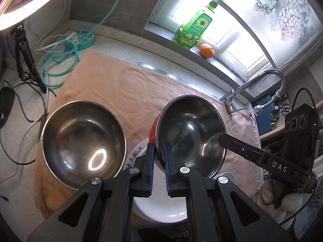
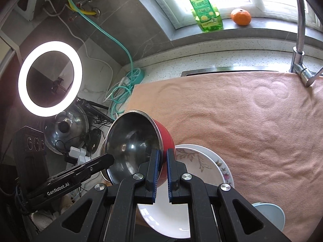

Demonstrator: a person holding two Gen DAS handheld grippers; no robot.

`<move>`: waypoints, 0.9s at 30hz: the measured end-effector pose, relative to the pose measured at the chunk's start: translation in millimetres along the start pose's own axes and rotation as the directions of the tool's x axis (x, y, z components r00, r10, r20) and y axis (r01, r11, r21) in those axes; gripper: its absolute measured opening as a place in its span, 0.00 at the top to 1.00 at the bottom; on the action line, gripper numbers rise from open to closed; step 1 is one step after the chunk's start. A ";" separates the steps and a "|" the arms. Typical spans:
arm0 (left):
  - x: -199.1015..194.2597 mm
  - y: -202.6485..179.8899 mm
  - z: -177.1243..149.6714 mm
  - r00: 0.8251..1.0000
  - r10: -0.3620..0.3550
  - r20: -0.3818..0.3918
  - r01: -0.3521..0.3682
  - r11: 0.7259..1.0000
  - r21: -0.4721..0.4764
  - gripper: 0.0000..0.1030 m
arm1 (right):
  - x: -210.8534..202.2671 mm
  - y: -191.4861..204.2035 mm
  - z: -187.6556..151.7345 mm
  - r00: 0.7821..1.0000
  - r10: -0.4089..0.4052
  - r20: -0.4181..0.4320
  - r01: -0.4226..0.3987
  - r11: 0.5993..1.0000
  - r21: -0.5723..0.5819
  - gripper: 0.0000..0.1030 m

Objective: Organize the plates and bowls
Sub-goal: 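Lift and carry the red-outside bowl with both tools toward the large steel bowl, then lower the red-outside bowl into the large steel bowl with both tools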

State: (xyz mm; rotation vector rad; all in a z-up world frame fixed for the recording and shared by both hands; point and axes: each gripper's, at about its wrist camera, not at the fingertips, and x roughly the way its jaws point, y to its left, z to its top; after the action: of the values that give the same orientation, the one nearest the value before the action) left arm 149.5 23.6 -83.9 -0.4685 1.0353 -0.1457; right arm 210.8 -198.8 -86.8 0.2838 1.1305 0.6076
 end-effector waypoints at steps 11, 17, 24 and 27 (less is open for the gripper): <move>-19.6 50.6 3.2 0.998 0.050 0.028 -0.048 0.996 -0.070 0.92 | 39.4 49.9 6.2 0.998 0.034 -0.050 -0.037 0.998 -0.050 0.93; -23.0 76.5 2.8 0.996 0.088 0.027 -0.085 0.991 -0.107 0.92 | 66.6 73.6 8.8 0.996 0.035 -0.083 -0.042 0.996 -0.083 0.93; -18.9 104.1 0.5 0.993 0.121 0.002 -0.120 0.984 -0.135 0.92 | 100.3 92.6 6.8 0.991 0.010 -0.133 -0.027 0.991 -0.127 0.93; -15.7 110.8 0.0 0.992 0.128 -0.010 -0.128 0.982 -0.139 0.92 | 112.4 94.0 5.6 0.988 -0.002 -0.154 -0.018 0.991 -0.132 0.93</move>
State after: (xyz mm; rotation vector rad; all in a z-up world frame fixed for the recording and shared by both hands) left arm 130.3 127.7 -120.2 -0.5265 1.0781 0.0414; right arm 219.2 -56.8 -122.1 0.1281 1.2308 0.7187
